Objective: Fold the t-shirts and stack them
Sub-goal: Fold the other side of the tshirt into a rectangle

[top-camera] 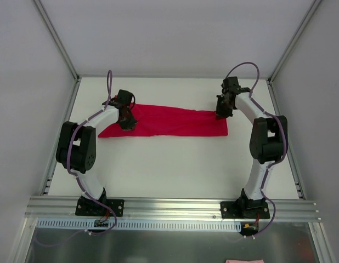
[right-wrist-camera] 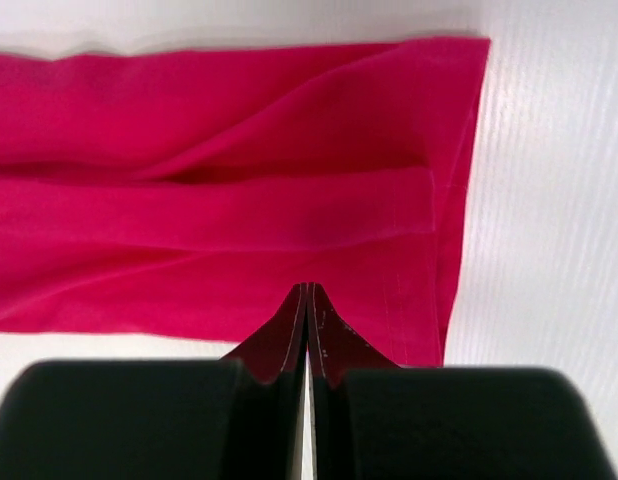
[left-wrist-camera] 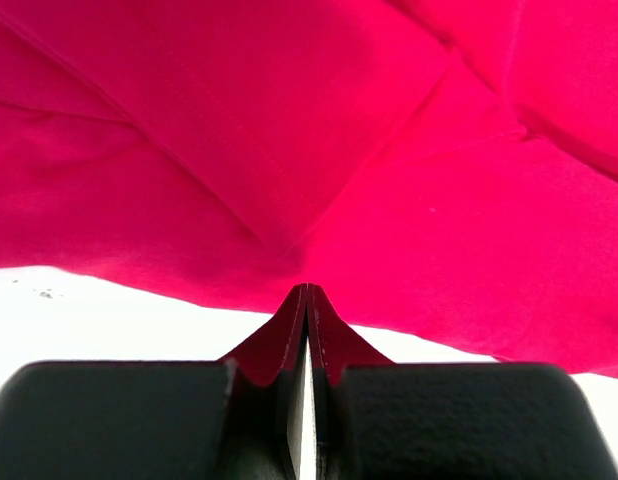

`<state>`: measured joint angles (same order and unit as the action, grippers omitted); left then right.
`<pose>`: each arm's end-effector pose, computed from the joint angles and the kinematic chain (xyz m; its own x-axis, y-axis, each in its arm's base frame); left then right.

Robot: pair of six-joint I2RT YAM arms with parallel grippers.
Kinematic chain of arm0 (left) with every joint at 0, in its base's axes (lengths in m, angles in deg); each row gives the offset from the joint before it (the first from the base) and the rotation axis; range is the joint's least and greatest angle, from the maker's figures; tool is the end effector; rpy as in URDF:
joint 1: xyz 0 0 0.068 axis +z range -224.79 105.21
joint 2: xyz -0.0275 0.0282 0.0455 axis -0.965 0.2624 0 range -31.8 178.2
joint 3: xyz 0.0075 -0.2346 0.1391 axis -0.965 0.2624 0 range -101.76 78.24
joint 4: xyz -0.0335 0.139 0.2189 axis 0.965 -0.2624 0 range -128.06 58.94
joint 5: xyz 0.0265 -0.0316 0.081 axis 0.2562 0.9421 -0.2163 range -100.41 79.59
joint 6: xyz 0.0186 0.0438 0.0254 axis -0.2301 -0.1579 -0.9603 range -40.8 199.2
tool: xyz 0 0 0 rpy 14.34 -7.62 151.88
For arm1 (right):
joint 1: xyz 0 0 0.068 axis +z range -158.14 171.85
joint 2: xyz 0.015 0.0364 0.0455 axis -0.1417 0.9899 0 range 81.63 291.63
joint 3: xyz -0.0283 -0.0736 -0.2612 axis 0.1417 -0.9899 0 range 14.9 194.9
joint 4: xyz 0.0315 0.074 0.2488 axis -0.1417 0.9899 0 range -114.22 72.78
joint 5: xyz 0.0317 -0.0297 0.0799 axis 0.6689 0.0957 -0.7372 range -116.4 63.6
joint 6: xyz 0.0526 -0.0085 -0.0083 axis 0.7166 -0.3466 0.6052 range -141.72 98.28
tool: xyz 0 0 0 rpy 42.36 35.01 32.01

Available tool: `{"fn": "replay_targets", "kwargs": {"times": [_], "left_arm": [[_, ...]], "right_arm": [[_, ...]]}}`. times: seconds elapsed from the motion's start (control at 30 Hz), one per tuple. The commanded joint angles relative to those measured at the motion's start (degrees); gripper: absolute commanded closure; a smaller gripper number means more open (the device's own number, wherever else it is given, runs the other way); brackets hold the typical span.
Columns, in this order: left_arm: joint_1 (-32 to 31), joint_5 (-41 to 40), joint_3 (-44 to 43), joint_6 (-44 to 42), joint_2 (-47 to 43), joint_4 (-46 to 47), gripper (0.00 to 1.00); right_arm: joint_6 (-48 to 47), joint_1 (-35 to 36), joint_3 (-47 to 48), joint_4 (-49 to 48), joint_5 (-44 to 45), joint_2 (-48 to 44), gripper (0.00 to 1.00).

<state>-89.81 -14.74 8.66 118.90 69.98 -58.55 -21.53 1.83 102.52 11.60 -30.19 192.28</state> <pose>0.3565 -0.0928 0.1977 -0.7830 -0.4494 -0.4300 -0.3622 0.8915 -0.2723 0.4121 0.0748 0.2262 -0.8436 -0.1452 -0.5171 -0.2038 0.9773 0.0582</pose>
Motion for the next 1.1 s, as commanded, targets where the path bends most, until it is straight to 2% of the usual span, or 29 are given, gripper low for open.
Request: {"fn": "replay_targets", "kwargs": {"times": [0.0, 0.6, 0.8, 0.93, 1.07], "left_arm": [[-0.27, -2.34, -0.73, -1.12, -2.02, -2.57, 1.00], [-0.35, -3.75, -1.79, -0.77, -3.07, -5.91, 1.00], [-0.27, -2.17, -2.04, -0.59, -4.75, -0.56, 1.00], [-0.27, 0.99, -7.40, 0.29, 1.74, 2.16, 1.00], [-0.35, 6.08, -13.80, 0.73, 7.99, 3.58, 1.00]], "right_arm": [[1.04, -0.57, 5.45, -1.19, -0.95, 3.69, 0.99], [-3.26, -2.51, 17.67, -2.16, 2.04, 12.84, 0.99], [-3.44, -2.33, 14.95, -3.65, -3.31, 4.67, 0.99], [-1.07, -2.24, 11.55, -1.53, -11.83, 1.68, 0.99], [-1.42, -0.58, 4.24, -4.26, -12.82, 0.09, 0.99]]}}
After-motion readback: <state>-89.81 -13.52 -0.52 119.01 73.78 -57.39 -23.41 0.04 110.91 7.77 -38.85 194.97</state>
